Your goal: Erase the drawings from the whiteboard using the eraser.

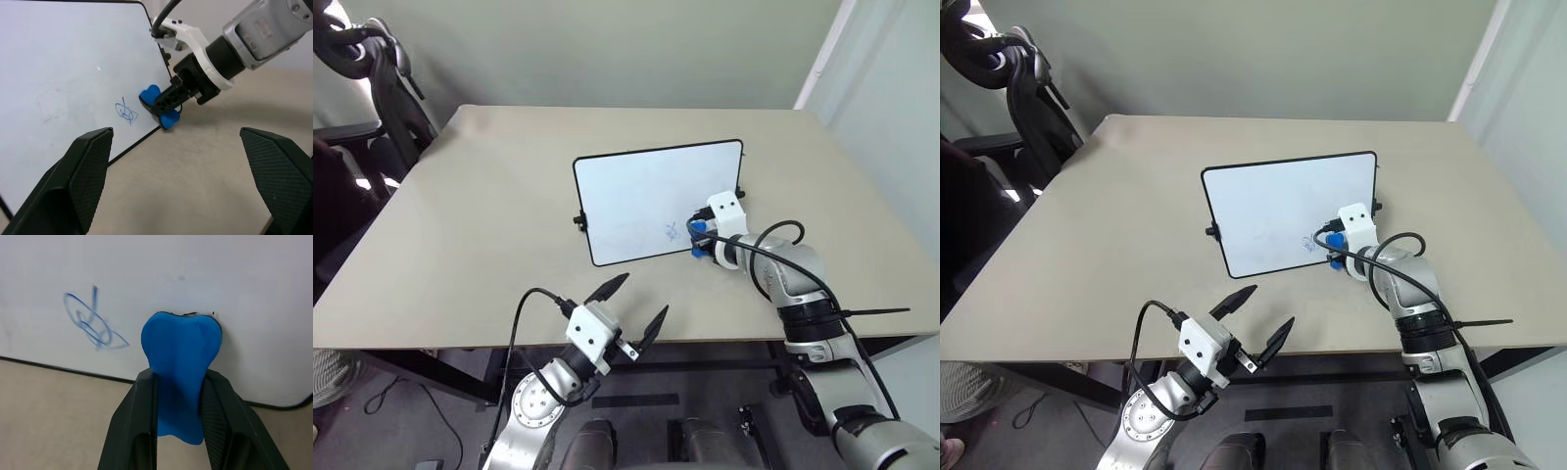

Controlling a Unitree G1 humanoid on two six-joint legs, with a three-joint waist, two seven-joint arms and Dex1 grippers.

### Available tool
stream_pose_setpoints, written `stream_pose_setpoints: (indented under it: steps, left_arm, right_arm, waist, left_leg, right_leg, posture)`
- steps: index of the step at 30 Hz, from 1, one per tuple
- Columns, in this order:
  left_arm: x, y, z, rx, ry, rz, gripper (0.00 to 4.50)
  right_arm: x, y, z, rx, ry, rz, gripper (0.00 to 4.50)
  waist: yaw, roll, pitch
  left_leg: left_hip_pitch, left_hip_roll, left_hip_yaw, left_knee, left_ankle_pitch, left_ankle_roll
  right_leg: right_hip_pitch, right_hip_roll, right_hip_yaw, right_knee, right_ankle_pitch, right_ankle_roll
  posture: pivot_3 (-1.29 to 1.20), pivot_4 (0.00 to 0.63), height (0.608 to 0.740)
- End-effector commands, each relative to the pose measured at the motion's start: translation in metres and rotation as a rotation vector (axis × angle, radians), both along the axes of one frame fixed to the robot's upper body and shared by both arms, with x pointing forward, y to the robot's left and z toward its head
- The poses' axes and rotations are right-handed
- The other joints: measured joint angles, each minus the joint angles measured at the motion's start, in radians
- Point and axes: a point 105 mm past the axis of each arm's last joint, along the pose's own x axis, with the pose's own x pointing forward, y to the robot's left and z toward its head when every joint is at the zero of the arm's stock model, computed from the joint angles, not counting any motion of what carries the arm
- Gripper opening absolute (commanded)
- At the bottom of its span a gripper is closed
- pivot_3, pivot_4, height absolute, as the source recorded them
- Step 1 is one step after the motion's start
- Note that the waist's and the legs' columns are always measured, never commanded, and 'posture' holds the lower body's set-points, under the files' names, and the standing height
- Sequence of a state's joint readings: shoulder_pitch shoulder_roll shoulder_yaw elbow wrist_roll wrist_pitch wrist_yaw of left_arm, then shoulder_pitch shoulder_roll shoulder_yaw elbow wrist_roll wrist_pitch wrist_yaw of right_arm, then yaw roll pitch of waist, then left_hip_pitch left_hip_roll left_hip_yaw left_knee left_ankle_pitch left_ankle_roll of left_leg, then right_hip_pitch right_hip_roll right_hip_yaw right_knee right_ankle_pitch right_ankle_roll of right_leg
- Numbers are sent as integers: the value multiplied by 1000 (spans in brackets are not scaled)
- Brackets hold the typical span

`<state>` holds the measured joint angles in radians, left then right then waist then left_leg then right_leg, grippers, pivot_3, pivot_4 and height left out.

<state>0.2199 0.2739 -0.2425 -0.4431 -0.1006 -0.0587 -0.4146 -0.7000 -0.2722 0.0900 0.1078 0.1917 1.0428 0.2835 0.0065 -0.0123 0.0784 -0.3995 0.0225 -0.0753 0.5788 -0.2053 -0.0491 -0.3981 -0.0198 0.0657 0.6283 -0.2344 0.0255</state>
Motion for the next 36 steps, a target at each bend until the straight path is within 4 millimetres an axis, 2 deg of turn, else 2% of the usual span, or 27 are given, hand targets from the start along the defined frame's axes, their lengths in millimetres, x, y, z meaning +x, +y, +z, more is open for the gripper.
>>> stream_pose_setpoints:
  steps: [1, 5, 7, 10, 15, 22, 26, 28, 33, 36]
  left_arm:
    - [-1, -1, 13, -15, -50, -12, 4500]
    - [1, -2, 12, -15, -49, -15, 4500]
    - [1, -2, 12, -15, -48, -17, 4500]
    - [1, -3, 11, -17, -46, -17, 4500]
    - [1, -3, 11, -19, -45, -11, 4500]
    - [0, -2, 11, -22, -46, -3, 4500]
    - [0, -2, 11, -22, -47, -3, 4500]
    - [0, -2, 11, -22, -48, -1, 4500]
    - [0, -2, 11, -21, -50, 0, 4500]
    - [0, -2, 12, -20, -51, -2, 4500]
  right_arm:
    - [1, 19, 17, 13, -59, 41, 1158]
    - [0, 42, 19, 18, -60, 104, 1158]
    - [-1, 53, 18, 15, -49, 128, 1158]
    - [-3, 73, 19, 15, -40, 176, 1158]
    - [-7, 92, 28, 31, -55, 234, 1158]
    - [-13, 113, 36, 40, -65, 305, 1158]
    - [-11, 110, 32, 31, -51, 288, 1158]
    - [-6, 96, 28, 22, -36, 241, 1158]
    - [1, 68, 21, 17, 18, 147, 1158]
    - [1, 59, 17, 26, 58, 123, 1158]
  waist:
    - [-2, 0, 0]
    - [-14, -1, -1]
    - [-18, -1, -1]
    - [-24, -1, -1]
    - [-24, -1, 0]
    - [-21, -1, 0]
    - [-20, -1, -1]
    - [-19, -2, -1]
    - [-8, -1, -1]
    - [0, -1, 0]
  left_leg:
    - [1, 0, 0, 0, 0, 0]
    - [1, 4, 0, 0, 1, -1]
    - [3, 6, 1, 0, 1, -1]
    - [10, 9, 1, 0, 0, -2]
    - [17, 11, -1, 0, -7, -7]
    - [15, 11, -1, 0, -9, -8]
    - [15, 11, -1, 0, -10, -8]
    - [15, 11, -1, 0, -10, -9]
    - [16, 11, -1, 0, -11, -9]
    - [14, 10, -1, 0, -11, -9]
  right_leg:
    - [0, 0, 0, 0, 1, 1]
    - [2, 3, 0, -2, 5, -4]
    - [2, 5, 0, -2, 0, 3]
    - [3, 7, 1, -1, 1, 2]
    - [1, 11, 1, -1, 0, -2]
    - [-5, 11, 2, -2, 4, -9]
    - [-5, 11, 2, -2, 6, -13]
    - [-5, 11, 2, -2, 10, -19]
    - [-5, 11, 2, -2, 9, -21]
    - [-6, 11, 3, -2, 8, -20]
  posture:
    - [0, 150, 730]
    - [0, 150, 730]
    - [0, 150, 730]
    - [0, 150, 730]
    - [0, 150, 730]
    - [0, 150, 730]
    - [0, 150, 730]
    - [0, 150, 730]
    - [0, 150, 730]
    - [0, 150, 730]
